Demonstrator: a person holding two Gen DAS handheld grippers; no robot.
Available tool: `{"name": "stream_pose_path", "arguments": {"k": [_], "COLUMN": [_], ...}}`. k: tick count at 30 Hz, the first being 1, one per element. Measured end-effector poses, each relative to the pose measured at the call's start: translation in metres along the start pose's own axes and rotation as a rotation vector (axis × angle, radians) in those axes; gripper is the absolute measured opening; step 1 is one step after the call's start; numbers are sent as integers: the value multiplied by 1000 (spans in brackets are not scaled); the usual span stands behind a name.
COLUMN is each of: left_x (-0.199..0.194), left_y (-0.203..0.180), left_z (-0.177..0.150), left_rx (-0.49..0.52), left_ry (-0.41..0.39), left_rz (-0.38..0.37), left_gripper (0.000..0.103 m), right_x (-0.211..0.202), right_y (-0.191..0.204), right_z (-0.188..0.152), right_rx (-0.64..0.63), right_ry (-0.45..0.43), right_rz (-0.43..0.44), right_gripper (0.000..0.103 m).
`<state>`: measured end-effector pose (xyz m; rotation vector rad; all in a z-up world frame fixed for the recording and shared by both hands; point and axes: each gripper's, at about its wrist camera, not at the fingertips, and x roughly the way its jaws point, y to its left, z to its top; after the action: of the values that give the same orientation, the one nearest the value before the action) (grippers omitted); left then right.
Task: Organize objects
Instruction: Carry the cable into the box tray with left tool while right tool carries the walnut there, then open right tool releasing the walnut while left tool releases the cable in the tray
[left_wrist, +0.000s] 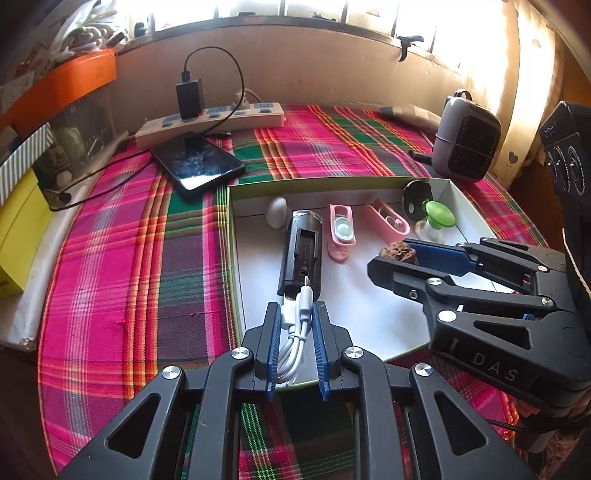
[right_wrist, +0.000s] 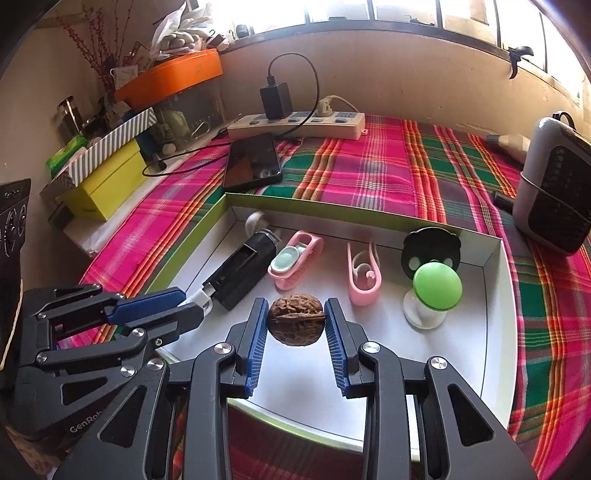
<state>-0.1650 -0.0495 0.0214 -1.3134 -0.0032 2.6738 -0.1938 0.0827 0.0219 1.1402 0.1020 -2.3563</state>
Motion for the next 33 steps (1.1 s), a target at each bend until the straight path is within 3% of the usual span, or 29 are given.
{"name": "stream_pose_path", "arguments": {"k": [33], "left_x": [1], "left_y": [1], "left_z": [0], "left_rx": [-2], "left_ry": [4], "left_rz": [2], "left_gripper": [16], "right_x": [23], "right_y": [8], "right_z": [2], "right_rx": [-29], "right_ry": [25], "right_rz": [7], "right_gripper": [33]}}
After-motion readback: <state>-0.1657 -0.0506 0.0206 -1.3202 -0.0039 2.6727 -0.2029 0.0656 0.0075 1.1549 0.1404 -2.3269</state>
